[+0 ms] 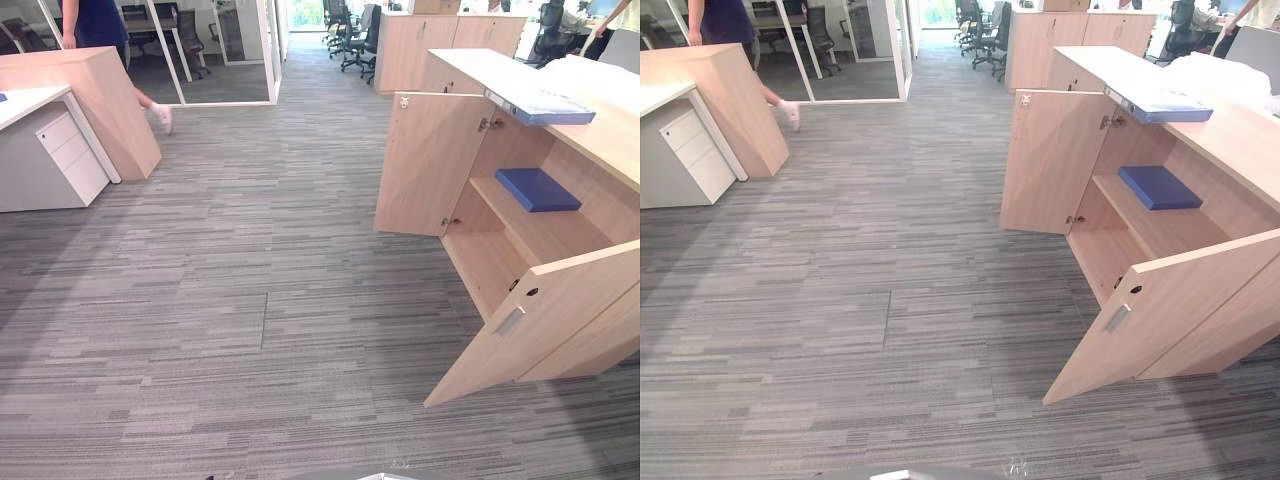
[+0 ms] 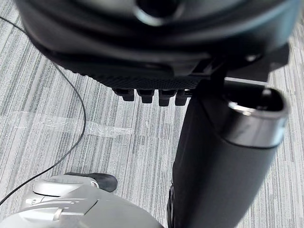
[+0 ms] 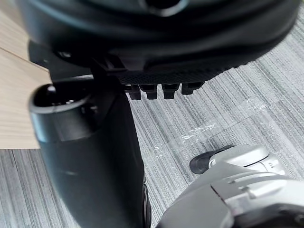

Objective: Walk over to the cabinet, pick up the folder, carry it to the office cabinet, place the folder inside the office cabinet, then close the office cabinet door

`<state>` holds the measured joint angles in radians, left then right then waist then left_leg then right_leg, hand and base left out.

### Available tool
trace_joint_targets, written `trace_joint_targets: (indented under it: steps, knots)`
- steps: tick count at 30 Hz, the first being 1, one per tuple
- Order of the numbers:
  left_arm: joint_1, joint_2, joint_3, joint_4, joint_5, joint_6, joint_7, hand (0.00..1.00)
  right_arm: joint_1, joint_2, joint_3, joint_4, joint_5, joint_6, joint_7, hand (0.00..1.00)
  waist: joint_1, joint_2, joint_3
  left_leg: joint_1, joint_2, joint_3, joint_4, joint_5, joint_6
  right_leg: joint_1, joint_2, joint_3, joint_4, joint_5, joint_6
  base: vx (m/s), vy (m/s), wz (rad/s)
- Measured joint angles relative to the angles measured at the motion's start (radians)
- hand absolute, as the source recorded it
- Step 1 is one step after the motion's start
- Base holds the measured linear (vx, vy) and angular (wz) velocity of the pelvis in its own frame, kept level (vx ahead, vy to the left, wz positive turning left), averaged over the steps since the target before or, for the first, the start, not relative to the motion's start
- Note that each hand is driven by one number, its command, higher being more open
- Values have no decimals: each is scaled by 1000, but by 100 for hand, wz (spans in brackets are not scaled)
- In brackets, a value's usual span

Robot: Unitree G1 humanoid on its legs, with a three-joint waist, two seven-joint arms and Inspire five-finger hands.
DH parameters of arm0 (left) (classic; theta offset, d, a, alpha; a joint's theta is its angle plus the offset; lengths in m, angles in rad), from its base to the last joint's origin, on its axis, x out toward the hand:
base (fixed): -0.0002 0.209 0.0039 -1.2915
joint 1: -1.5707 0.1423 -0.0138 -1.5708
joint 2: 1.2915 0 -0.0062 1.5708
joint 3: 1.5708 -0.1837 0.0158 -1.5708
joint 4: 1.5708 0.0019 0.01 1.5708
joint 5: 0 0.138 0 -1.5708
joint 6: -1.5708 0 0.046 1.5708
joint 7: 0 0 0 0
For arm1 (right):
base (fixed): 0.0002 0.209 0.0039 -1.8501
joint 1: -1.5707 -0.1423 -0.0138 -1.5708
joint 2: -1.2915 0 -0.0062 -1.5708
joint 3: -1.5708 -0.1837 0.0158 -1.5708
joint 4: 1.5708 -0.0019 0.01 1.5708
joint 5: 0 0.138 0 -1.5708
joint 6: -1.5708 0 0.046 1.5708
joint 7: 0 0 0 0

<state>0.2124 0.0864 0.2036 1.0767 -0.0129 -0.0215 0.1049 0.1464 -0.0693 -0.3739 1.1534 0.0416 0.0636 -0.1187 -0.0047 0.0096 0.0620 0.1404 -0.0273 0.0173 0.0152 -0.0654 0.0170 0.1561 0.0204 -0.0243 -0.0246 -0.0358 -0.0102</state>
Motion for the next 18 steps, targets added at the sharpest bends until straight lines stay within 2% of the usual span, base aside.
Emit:
trace_joint_targets:
  steps: [10,18]
  knots:
    - [0,3,-12,3,-44,-14,-25,100,-22,7,-62,18,0,1,3,100,2,2,26,27,2,2,-25,1,-5,27,2,-1,-24,1,21,0,0,0]
    - [8,5,-44,-15,-12,-35,32,100,-23,14,-89,19,0,1,-26,100,4,3,27,27,2,0,-25,1,-5,28,2,-3,-25,0,24,0,0,0]
